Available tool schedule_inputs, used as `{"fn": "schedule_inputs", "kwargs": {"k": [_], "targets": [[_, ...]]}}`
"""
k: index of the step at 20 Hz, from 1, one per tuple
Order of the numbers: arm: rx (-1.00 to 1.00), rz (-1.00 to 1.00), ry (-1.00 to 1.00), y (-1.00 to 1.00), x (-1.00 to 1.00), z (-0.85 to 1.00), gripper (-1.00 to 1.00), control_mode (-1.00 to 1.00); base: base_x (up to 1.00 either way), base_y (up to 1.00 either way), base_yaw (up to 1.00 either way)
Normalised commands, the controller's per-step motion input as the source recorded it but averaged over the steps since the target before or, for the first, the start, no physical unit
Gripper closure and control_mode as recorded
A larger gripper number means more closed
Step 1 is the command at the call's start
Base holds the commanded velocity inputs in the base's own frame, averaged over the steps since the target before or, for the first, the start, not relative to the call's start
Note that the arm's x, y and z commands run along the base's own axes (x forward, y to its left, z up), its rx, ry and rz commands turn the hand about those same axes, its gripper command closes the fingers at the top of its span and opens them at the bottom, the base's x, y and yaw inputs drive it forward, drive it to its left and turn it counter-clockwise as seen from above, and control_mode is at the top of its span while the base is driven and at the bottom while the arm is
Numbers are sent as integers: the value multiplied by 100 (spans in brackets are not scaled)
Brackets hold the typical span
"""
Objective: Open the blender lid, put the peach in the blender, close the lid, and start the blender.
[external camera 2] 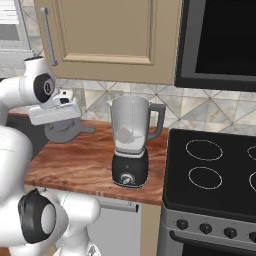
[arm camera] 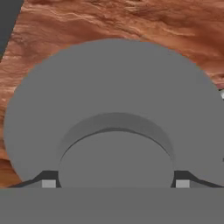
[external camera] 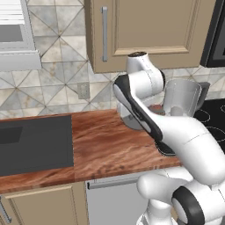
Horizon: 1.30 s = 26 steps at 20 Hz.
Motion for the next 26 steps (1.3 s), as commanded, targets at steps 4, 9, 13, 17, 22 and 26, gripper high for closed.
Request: {"fn": "schedule_inputs", "kwargs": {"k": [4,9,13,17,22,26], "targets": [[-1,0,-24,-35,-6,98,100,-100,0,0,0],[-1,-1,-23,-40,-1,86,100,-100,0,0,0],[0,-2,-15,-43,0,69,100,-100,0,0,0],[0,-1,-4,-53,0,52,100,-100,0,0,0],[0,0,0,-58,0,44,100,-100,0,0,0],[0,0,0,-57,3,43,100,-100,0,0,0]]}}
